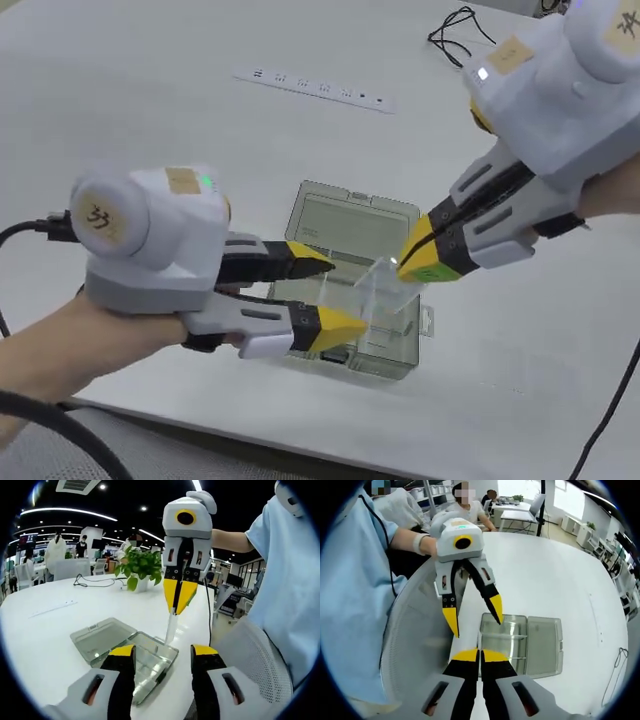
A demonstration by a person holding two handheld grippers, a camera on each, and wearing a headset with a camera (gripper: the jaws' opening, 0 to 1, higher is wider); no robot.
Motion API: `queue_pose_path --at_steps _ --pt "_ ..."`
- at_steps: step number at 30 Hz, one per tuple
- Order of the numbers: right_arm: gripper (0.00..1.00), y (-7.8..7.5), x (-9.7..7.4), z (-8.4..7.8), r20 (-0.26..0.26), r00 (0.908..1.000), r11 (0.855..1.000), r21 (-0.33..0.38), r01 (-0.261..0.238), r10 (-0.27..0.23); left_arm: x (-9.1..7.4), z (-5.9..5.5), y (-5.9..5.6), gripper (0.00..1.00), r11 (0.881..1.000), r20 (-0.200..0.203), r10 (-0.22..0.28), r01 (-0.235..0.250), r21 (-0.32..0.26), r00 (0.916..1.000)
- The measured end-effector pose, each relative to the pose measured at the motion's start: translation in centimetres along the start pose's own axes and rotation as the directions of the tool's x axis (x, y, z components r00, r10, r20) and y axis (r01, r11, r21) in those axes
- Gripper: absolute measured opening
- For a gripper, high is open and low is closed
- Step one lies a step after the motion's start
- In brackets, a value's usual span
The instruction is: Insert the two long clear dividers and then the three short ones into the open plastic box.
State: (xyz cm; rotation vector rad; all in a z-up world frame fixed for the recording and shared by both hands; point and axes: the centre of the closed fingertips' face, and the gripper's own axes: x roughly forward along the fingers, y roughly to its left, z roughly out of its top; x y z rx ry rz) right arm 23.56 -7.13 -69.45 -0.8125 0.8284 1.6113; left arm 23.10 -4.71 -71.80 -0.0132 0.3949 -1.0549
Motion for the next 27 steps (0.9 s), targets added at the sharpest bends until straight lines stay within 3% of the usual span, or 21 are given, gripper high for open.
queue_pose_path --at_steps 8,17,21,27 --pt "0.02 -2.3 1.2 1.6 0.019 0.9986 0.997 0.057 0.048 -0.049 -1.9 -1.2 3.1 0.74 0.988 -0.011 0.142 -0.143 -0.051 0.9897" --pt "0.02 -3.6 3.2 2.2 -0.005 0.9985 0.996 0.069 0.054 -0.054 -3.4 -2.8 4.6 0.99 0.970 -0.049 0.228 -0.231 -0.079 0.9725" --pt "0.02 -4.1 3.9 2.2 -0.019 0.9981 0.995 0.079 0.060 -0.059 -3.9 -3.6 5.2 1.00 0.963 -0.075 0.250 -0.256 -0.088 0.9654" --pt "0.02 -4.7 5.1 2.9 -0.021 0.9980 0.994 0.092 0.062 -0.060 -4.4 -4.1 5.3 1.00 0.958 -0.078 0.260 -0.267 -0.100 0.9624"
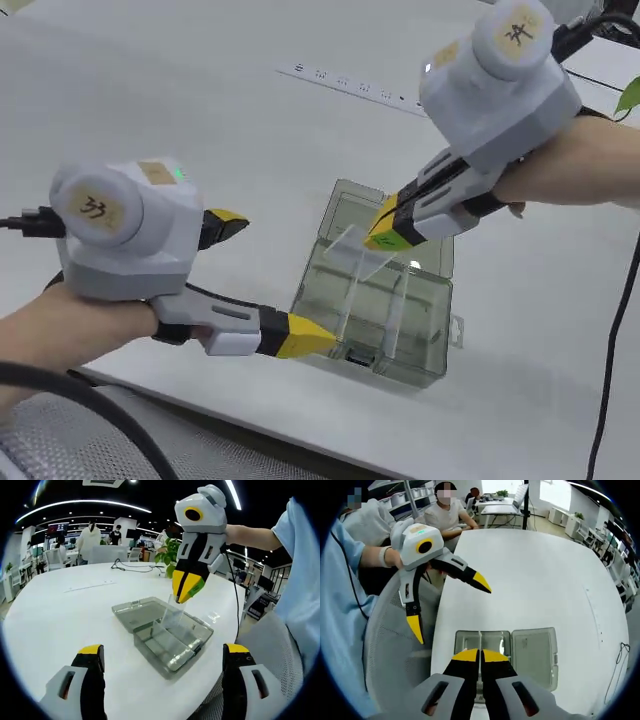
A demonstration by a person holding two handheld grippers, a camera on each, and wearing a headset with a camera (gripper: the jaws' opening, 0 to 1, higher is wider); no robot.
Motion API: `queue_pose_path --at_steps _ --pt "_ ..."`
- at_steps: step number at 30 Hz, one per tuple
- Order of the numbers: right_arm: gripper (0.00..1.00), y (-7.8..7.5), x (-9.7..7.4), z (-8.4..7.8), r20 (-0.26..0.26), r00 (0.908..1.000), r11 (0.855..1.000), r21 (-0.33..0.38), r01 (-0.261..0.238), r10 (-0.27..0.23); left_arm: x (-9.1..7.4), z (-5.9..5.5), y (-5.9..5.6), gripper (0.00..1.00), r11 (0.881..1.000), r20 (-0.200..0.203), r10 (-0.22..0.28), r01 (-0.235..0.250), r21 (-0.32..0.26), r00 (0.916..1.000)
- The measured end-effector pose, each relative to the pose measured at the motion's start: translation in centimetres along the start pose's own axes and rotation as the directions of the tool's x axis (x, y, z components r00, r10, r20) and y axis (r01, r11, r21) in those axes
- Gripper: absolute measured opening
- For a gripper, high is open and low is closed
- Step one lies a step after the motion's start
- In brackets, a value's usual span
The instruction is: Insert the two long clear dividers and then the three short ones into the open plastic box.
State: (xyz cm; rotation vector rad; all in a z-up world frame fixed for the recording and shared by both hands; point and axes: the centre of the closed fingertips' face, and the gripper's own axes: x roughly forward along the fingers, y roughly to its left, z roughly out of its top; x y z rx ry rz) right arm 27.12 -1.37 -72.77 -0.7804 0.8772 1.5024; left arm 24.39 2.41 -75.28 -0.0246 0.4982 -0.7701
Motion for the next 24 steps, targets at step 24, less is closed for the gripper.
queue_pose_path --at_steps 24 --pt "0.02 -0.5 2.2 -1.0 -0.018 0.9997 1.000 0.001 -0.016 0.016 -0.3 -0.9 0.4 0.98 1.000 -0.007 0.003 -0.003 -0.026 1.0000"
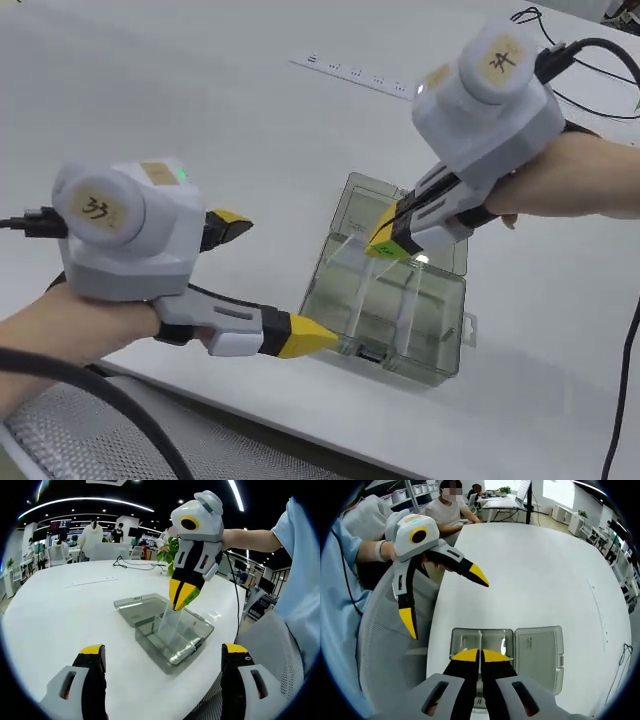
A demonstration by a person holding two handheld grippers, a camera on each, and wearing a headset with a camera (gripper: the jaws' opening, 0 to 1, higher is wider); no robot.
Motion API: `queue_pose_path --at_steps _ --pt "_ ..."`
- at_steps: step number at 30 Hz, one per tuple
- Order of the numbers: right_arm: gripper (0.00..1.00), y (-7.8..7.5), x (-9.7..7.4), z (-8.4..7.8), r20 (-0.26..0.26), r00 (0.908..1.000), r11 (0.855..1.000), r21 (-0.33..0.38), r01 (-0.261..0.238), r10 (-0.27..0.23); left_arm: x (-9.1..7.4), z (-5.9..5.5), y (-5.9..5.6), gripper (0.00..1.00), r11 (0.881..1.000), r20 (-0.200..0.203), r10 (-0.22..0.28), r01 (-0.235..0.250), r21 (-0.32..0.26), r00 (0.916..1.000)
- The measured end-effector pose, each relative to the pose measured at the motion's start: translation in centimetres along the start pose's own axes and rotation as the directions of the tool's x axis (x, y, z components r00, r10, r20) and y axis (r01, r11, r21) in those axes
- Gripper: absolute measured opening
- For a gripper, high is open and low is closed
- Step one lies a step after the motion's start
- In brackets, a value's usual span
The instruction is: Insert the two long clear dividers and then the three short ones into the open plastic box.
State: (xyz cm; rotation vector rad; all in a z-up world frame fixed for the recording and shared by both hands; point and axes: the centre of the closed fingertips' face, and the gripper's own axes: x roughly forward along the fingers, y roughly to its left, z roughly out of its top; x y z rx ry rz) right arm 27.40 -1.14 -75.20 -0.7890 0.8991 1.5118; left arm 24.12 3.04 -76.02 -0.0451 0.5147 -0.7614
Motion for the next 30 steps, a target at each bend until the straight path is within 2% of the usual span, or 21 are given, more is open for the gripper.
queue_pose_path --at_steps 3,4,6,8,11,19,23,24,30 --pt "0.03 -0.2 0.1 0.0 -0.005 1.0000 1.000 -0.019 0.005 -0.005 0.0 -0.1 0.0 0.98 1.000 -0.002 -0.001 0.001 -0.003 1.0000" --pt "0.03 0.1 0.1 0.0 0.000 1.0000 1.000 -0.006 -0.008 0.008 0.0 -0.1 0.0 0.98 1.000 -0.001 -0.003 0.003 -0.004 1.0000" --pt "0.02 -0.5 0.0 0.3 0.005 0.9996 0.999 -0.026 0.026 -0.026 0.0 -0.1 0.0 0.97 1.000 -0.002 -0.004 0.004 -0.001 1.0000" --pt "0.02 -0.2 0.1 0.1 -0.005 1.0000 1.000 -0.001 0.002 -0.002 0.1 -0.2 -0.1 0.97 1.000 -0.004 -0.008 0.008 -0.006 1.0000" --pt "0.03 -0.2 0.3 -0.2 -0.012 0.9999 1.000 -0.025 0.009 -0.010 0.1 -0.2 -0.1 0.97 1.000 -0.005 -0.005 0.004 -0.005 1.0000" --pt "0.03 -0.3 0.3 -0.1 -0.004 1.0000 1.000 -0.007 0.003 -0.003 0.0 -0.3 0.0 0.96 1.000 -0.003 -0.004 0.004 -0.009 1.0000" --pt "0.02 -0.1 0.6 0.2 -0.009 1.0000 1.000 -0.006 0.004 -0.004 0.0 -0.3 0.0 0.96 1.000 -0.002 -0.003 0.003 -0.008 1.0000" --pt "0.02 -0.3 0.7 0.1 -0.025 0.9996 1.000 0.017 0.012 -0.012 0.0 -0.3 0.0 0.96 1.000 -0.002 -0.004 0.004 -0.009 1.0000" --pt "0.02 -0.1 1.3 0.4 -0.033 0.9994 1.000 -0.010 0.013 -0.014 -0.2 -0.1 0.2 0.96 1.000 0.002 0.001 -0.001 -0.009 1.0000"
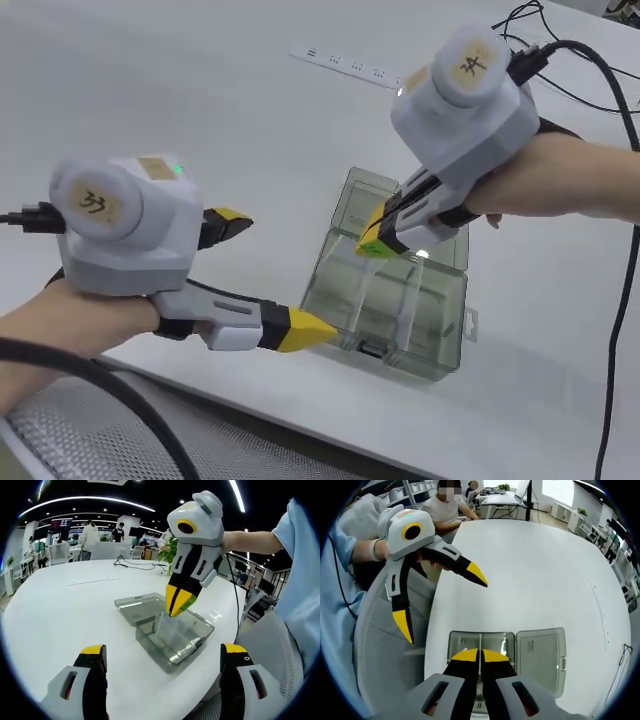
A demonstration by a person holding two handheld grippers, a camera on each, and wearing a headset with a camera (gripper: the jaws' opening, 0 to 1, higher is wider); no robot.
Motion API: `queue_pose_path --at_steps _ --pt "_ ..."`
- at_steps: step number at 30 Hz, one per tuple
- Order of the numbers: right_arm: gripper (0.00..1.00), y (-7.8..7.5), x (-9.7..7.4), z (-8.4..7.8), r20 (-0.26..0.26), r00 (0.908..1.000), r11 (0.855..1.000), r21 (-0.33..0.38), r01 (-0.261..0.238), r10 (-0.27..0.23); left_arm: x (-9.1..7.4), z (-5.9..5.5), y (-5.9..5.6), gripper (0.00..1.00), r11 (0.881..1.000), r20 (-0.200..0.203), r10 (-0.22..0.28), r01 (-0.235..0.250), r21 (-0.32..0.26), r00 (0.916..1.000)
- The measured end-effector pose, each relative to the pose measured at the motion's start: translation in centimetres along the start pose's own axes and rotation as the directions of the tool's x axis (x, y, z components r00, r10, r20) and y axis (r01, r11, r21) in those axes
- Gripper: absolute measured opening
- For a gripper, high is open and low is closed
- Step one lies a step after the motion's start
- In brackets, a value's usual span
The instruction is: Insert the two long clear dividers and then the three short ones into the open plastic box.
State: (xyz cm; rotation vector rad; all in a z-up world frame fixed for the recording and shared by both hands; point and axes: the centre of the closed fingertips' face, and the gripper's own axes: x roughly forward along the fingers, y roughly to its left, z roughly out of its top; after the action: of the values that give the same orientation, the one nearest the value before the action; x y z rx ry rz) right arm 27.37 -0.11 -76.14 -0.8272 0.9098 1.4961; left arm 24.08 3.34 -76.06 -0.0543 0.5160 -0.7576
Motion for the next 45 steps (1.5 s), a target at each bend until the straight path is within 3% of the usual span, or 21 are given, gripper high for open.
queue_pose_path --at_steps 45 --pt "0.02 0.2 3.2 -0.8 -0.020 0.9996 1.000 0.019 -0.020 0.020 -0.1 -0.5 -0.1 0.93 1.000 -0.009 -0.011 0.011 -0.009 0.9999"
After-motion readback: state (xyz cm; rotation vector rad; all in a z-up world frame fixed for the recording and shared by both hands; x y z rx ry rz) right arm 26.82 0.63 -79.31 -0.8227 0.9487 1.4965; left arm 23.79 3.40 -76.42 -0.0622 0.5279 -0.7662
